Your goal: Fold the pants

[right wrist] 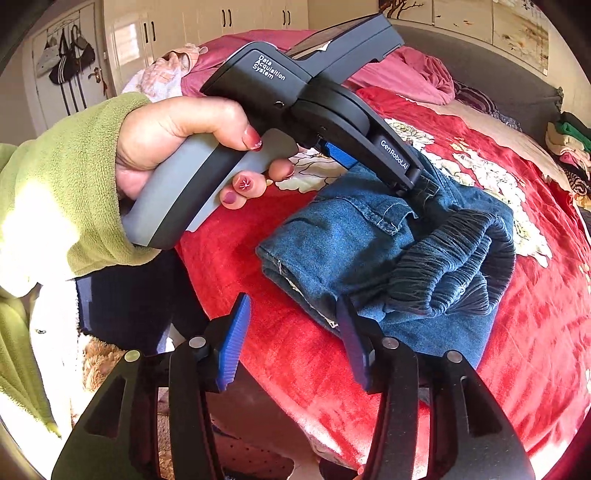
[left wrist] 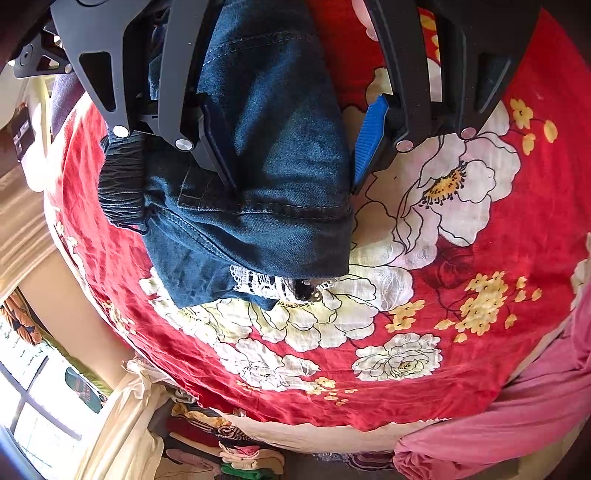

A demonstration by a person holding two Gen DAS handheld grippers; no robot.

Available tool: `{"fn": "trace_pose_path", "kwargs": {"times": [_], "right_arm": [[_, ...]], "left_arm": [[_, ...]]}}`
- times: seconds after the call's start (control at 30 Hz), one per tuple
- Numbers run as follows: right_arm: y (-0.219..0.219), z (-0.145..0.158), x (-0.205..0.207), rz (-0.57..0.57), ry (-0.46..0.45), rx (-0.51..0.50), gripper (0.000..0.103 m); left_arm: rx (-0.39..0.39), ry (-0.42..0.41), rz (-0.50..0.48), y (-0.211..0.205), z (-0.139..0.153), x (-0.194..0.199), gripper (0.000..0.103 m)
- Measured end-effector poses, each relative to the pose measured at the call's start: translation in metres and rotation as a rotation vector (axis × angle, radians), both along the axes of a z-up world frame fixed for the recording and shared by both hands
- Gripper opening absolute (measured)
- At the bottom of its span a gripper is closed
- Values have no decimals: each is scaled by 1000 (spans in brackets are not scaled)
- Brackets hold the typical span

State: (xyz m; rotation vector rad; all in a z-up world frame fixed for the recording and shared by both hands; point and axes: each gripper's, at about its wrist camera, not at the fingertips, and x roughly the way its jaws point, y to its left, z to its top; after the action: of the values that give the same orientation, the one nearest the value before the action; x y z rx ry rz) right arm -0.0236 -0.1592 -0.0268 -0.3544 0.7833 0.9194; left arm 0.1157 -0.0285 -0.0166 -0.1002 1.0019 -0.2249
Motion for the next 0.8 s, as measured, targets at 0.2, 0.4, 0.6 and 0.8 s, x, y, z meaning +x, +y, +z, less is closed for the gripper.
{"fn": "trace_pose_path", "kwargs": {"times": [0.2,0.4,0.6,0.8], "right_arm": [[-12,11,1,-45,-10,35,54],[-31,20,6,-106,-18,69,55],[-57,29,20,-223,-4,115,59],[-89,27,43,-385,64,161,59]], "left_arm": [[-38,-37,12,8,14,-12,51],[-70,-65,43,24,27,-25,51],[-75,-84,50,34,34,-49,53],[-81,-73,29,36,29,-71,53]]}}
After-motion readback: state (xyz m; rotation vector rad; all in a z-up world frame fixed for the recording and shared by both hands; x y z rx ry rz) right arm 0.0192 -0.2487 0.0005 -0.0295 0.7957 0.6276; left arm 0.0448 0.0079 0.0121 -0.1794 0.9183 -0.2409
